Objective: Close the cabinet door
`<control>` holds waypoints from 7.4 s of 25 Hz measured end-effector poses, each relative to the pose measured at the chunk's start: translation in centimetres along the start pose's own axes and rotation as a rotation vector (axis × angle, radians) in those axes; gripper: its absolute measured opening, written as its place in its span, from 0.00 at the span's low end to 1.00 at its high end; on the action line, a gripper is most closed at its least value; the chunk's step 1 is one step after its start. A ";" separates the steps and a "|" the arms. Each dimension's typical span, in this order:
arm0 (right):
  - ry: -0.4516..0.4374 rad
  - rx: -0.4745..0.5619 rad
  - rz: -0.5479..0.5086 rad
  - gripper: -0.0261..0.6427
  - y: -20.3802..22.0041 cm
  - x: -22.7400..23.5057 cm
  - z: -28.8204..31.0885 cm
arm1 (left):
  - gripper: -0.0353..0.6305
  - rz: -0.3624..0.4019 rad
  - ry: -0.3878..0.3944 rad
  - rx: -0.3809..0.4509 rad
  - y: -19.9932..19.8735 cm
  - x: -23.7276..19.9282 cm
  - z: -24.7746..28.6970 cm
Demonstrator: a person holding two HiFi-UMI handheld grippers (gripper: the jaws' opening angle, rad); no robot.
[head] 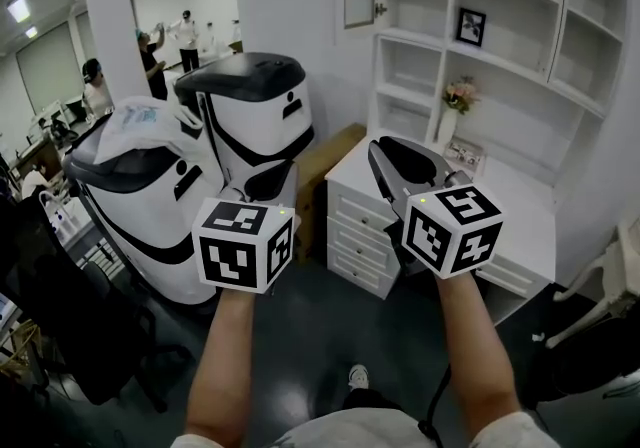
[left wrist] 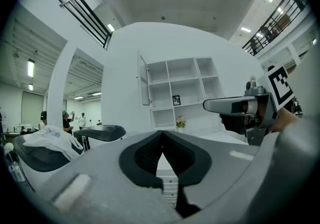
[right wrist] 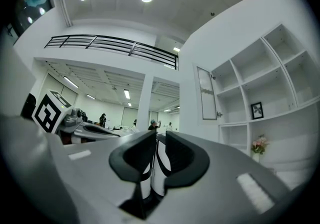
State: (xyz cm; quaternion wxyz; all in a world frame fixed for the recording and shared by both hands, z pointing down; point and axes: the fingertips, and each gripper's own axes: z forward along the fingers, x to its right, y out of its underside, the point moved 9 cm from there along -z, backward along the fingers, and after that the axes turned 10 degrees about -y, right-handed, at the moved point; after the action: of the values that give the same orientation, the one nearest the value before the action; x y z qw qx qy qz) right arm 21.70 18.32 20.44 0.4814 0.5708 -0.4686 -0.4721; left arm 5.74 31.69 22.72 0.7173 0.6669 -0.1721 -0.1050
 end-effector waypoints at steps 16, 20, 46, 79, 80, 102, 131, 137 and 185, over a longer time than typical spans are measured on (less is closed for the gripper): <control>-0.029 0.008 0.005 0.25 1.9 6.4 5.9 | 0.05 0.007 -0.030 -0.017 0.6 -1.7 8.1; -0.040 0.011 0.009 0.27 2.2 9.5 7.9 | 0.05 0.015 -0.043 -0.019 0.2 -2.0 11.4; -0.125 0.043 0.025 0.35 3.3 23.6 17.9 | 0.05 0.033 -0.120 -0.027 -1.5 -3.1 27.1; 0.110 0.073 -0.002 0.39 3.1 32.2 37.0 | 0.05 0.008 0.124 0.049 -2.3 -15.8 48.7; 0.121 0.071 -0.001 0.39 3.1 32.3 37.7 | 0.05 0.007 0.139 0.052 -2.4 -16.2 49.4; 0.379 0.055 -0.031 0.40 2.3 35.2 45.0 | 0.05 -0.012 0.382 0.115 -3.5 -20.3 58.7; 0.414 0.072 -0.030 0.33 2.2 35.8 41.9 | 0.05 -0.013 0.547 0.157 -4.4 -16.3 61.0; 0.436 0.074 -0.029 0.30 2.1 35.9 40.6 | 0.05 -0.019 0.571 0.152 -4.2 -15.5 61.1; 0.550 0.124 -0.034 0.15 1.8 43.9 27.8 | 0.05 0.007 0.735 0.157 -4.9 -1.7 65.4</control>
State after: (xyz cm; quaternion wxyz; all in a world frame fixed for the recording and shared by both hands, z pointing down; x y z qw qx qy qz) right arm -0.87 -28.24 15.83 0.5465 0.7136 -0.3387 -0.2782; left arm -20.79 -28.29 21.07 0.6784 0.7124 0.0872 0.1573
